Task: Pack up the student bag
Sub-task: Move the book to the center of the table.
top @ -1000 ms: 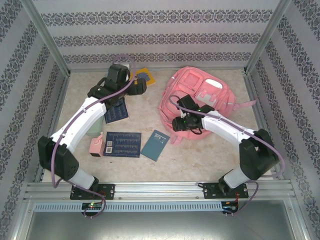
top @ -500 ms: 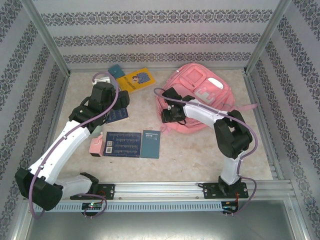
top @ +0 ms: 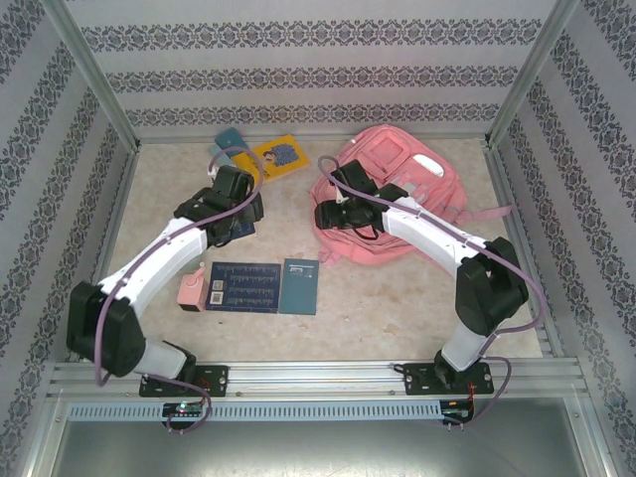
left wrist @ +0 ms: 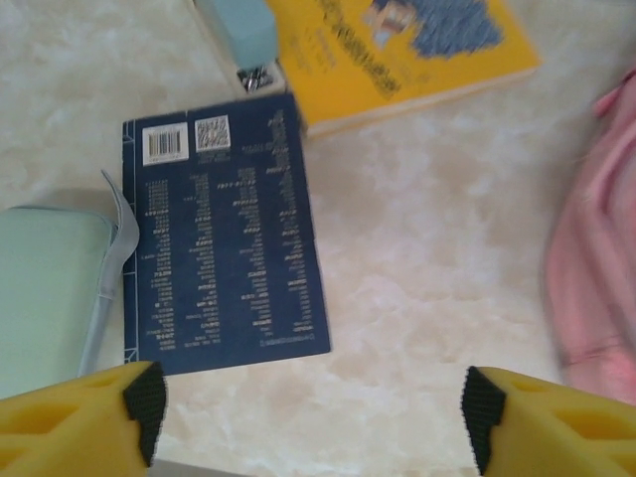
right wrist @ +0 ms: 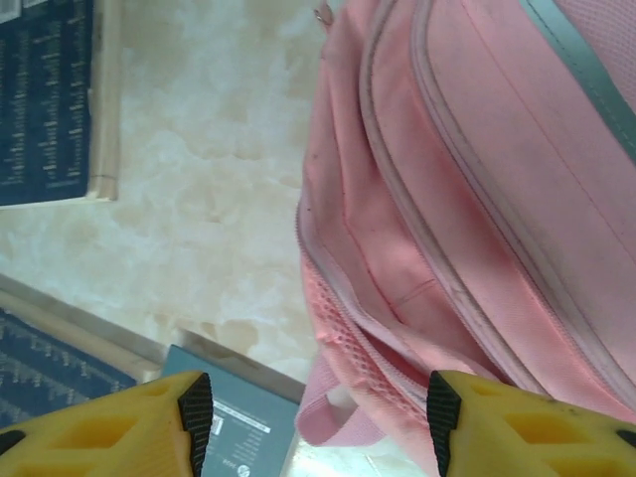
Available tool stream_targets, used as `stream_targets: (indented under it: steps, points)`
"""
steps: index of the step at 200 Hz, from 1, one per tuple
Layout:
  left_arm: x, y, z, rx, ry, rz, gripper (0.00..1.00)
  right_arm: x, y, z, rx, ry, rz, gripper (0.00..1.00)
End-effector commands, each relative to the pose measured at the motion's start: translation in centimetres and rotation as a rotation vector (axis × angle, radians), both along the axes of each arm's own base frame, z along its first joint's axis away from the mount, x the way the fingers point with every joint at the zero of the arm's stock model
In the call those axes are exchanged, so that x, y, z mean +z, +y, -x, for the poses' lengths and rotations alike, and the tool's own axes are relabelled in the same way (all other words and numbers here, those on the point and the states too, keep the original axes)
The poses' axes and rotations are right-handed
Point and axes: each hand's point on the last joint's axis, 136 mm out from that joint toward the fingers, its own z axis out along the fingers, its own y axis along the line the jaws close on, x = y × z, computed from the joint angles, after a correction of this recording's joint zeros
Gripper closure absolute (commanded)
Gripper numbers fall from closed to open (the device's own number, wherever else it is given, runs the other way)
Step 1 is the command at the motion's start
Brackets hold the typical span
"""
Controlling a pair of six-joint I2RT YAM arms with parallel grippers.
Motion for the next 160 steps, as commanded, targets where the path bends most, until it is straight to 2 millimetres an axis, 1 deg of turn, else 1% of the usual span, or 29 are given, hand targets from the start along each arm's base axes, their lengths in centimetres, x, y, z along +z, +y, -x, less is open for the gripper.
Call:
stream_targets:
  steps: [1, 11, 17, 26, 32, 41, 50, 57, 69, 90, 102, 109, 119, 123, 140, 160]
  points:
    - [-2.5, 2.2, -1.2, 0.076, 0.041, -0.032, 0.23, 2.7, 1.4, 0.1, 0.010, -0.044, -0.090, 0.45]
    - [-3.9, 2.9, -1.7, 0.094, 0.068, -0.019, 0.35, 3.1, 1.6, 0.0, -0.009, -0.062, -0.105, 0.46]
    - [-4.8, 3.3, -2.0, 0.100, 0.084, -0.006, 0.38, 3.3, 1.6, -0.1, -0.028, -0.073, -0.107, 0.47]
    - [-6.0, 3.9, -2.7, 0.104, 0.093, 0.019, 0.40, 3.6, 1.6, -0.2, -0.061, -0.086, -0.111, 0.48]
    - [-6.6, 4.0, -3.2, 0.100, 0.097, 0.041, 0.46, 3.8, 1.8, -0.2, -0.073, -0.092, -0.124, 0.48]
    - [-7.6, 4.5, -4.0, 0.113, 0.113, 0.064, 0.52, 3.9, 2.1, -0.2, -0.087, -0.093, -0.142, 0.50]
    - [-8.8, 4.6, -4.8, 0.113, 0.137, 0.092, 0.61, 4.0, 2.4, -0.2, -0.095, -0.088, -0.152, 0.51]
    - [-9.4, 4.8, -5.3, 0.116, 0.150, 0.112, 0.63, 4.2, 2.7, -0.1, -0.095, -0.079, -0.156, 0.51]
    - [-10.3, 4.7, -6.4, 0.111, 0.160, 0.141, 0.71, 4.7, 3.3, 0.1, -0.089, -0.075, -0.157, 0.51]
    - [-11.5, 5.2, -8.1, 0.119, 0.174, 0.144, 0.76, 5.3, 4.0, 0.1, -0.085, -0.090, -0.161, 0.48]
    - [-12.7, 5.5, -8.7, 0.122, 0.208, 0.161, 0.84, 5.3, 4.4, 0.1, -0.083, -0.083, -0.171, 0.46]
    - [-13.4, 5.5, -8.8, 0.121, 0.228, 0.170, 0.90, 5.3, 4.5, 0.0, -0.081, -0.081, -0.171, 0.46]
    - [-14.5, 5.3, -8.7, 0.118, 0.251, 0.183, 0.91, 5.3, 4.6, -0.2, -0.080, -0.081, -0.169, 0.45]
    - [-14.9, 5.2, -8.6, 0.119, 0.260, 0.189, 0.94, 5.3, 4.6, -0.2, -0.079, -0.081, -0.168, 0.44]
    - [-15.9, 4.7, -7.7, 0.130, 0.292, 0.229, 0.95, 5.0, 4.8, -0.6, -0.074, -0.075, -0.170, 0.42]
    - [-16.9, 3.0, -6.4, 0.118, 0.327, 0.330, 0.97, 4.3, 4.9, -1.5, -0.081, -0.054, -0.170, 0.41]
